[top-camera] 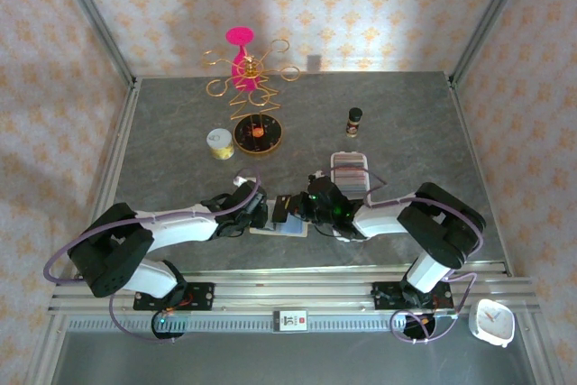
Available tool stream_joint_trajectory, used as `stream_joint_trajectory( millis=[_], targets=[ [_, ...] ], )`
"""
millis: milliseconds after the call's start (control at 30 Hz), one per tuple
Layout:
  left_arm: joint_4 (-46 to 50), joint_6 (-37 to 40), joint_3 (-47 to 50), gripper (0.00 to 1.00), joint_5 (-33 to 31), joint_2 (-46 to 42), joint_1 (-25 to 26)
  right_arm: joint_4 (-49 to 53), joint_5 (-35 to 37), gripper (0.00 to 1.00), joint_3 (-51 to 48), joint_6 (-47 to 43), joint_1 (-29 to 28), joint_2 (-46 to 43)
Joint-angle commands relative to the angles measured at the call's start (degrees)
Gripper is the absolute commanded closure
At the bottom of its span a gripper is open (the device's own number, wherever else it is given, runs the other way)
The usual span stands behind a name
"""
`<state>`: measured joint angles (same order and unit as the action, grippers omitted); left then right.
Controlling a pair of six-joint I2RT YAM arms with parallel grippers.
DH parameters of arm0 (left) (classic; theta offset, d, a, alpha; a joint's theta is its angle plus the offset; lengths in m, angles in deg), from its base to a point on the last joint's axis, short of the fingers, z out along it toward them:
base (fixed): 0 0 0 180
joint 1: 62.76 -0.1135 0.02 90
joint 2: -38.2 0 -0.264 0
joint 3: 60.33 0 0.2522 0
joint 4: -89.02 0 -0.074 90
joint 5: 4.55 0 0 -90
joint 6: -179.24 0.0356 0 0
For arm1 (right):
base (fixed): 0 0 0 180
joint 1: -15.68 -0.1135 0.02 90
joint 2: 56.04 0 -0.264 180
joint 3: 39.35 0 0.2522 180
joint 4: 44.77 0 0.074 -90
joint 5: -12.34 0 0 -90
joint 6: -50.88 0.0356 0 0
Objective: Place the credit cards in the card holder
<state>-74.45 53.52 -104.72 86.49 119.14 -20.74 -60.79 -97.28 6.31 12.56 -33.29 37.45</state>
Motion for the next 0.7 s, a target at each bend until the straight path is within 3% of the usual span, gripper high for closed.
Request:
stream_joint_trajectory(
  millis=[0, 667],
  targets=[
    [-0.25, -0.76, 2.13, 0.67, 3.97, 1.60, 0.32, 0.06, -0.55, 1.00, -0.77, 0.01, -0.69, 0.86],
    [-7.51, -5.58, 6.64, 0.63, 6.26, 0.26, 0.34, 11.51, 1.07, 1.00, 0.27, -0.46, -3.06, -2.22]
  ],
)
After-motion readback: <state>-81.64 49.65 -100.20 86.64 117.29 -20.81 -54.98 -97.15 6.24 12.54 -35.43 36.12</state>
